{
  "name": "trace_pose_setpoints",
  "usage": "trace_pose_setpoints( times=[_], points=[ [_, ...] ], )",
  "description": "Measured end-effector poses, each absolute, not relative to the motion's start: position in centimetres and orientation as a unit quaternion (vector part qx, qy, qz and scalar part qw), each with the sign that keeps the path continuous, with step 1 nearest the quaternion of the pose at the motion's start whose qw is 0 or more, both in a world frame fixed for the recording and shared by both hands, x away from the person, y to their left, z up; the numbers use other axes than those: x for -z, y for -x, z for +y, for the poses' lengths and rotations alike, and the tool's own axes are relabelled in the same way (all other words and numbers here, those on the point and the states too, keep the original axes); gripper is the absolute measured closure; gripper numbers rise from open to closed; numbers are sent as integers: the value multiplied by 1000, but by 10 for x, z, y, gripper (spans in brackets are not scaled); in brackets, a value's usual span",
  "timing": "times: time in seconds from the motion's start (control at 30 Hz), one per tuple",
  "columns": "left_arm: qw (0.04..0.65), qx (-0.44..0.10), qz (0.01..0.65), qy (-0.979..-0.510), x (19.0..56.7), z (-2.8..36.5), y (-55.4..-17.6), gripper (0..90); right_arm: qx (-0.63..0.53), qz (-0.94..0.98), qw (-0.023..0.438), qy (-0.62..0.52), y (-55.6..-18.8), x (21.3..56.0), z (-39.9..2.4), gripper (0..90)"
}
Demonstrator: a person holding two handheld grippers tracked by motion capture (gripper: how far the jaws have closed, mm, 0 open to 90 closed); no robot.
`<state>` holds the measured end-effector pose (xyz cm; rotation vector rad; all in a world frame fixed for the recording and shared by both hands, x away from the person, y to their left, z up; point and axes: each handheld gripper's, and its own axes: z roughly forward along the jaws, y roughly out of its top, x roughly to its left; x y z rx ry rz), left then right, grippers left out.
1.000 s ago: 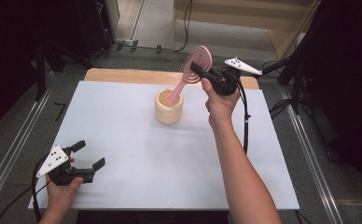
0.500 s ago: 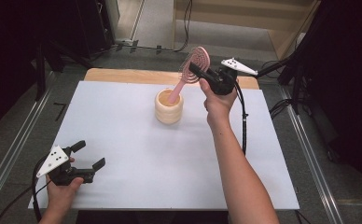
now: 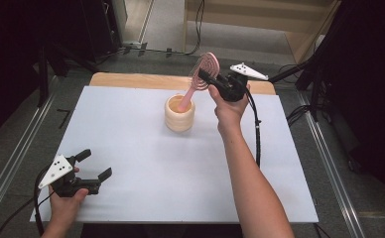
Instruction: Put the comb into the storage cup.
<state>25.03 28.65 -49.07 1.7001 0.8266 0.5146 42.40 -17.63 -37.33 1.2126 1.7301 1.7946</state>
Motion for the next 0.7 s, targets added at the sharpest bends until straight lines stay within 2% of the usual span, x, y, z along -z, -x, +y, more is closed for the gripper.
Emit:
trace_pose_setpoints(
  times=[0.7],
  points=[
    [560, -217, 350, -719, 491, 287, -250, 2, -627, 619, 174, -440, -435, 393, -167, 636]
  ],
)
